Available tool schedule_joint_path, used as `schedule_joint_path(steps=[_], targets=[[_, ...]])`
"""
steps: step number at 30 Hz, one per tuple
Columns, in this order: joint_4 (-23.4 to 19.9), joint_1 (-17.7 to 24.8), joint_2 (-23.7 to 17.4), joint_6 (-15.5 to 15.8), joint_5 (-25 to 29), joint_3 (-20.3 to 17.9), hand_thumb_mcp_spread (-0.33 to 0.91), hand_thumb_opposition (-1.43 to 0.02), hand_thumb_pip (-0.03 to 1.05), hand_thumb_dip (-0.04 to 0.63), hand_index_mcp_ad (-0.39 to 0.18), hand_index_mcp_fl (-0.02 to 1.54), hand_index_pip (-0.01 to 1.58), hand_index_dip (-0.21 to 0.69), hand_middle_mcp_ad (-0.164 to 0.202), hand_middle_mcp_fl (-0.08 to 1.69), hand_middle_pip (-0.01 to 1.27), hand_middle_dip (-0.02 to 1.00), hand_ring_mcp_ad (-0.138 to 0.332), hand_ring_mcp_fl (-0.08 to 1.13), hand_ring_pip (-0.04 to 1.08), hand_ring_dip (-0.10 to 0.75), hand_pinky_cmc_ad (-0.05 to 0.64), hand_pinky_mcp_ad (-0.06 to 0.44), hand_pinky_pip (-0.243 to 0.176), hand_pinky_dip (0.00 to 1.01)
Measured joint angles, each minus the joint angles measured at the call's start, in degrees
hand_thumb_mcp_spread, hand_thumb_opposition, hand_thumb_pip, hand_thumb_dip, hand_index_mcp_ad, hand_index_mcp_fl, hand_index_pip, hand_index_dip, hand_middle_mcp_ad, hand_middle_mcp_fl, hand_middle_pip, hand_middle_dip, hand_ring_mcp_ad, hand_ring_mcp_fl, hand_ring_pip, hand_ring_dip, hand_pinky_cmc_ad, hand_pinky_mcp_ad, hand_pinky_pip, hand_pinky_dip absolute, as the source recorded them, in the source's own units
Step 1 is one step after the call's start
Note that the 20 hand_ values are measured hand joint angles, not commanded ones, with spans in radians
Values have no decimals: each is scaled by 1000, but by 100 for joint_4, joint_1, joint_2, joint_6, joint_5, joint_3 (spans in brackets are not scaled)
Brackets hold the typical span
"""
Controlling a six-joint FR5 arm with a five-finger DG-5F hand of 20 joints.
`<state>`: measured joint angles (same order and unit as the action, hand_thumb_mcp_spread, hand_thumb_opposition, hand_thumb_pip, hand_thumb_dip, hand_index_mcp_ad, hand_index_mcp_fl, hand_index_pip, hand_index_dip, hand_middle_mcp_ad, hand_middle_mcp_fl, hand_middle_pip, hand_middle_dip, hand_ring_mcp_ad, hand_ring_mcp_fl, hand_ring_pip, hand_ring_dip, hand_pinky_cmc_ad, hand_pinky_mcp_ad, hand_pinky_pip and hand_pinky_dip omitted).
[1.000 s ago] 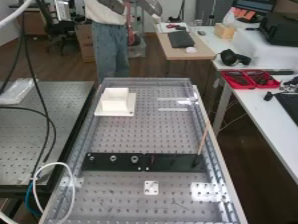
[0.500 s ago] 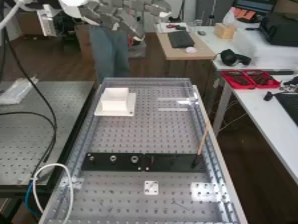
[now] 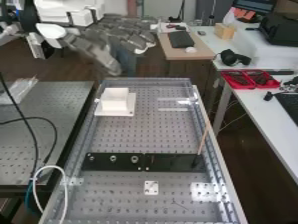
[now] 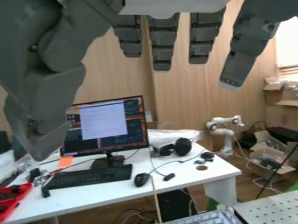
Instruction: Grab the larger nut and place it in the white container
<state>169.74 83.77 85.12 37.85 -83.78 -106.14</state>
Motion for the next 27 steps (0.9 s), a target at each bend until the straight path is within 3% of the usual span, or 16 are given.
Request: schedule_joint_path(steps=[17,27], targets=[[-1027,1171,123,-417,3241,-906,215,-806,534,112,-35,54,103,-94,86,58,140,230,192,5,93,154,394,349,-106,695],[-1519,1844,669,-574,4800,-1084,218,-806,560,120,-33,58,103,-94,91,58,140,230,195,7,91,157,393,346,-106,696]])
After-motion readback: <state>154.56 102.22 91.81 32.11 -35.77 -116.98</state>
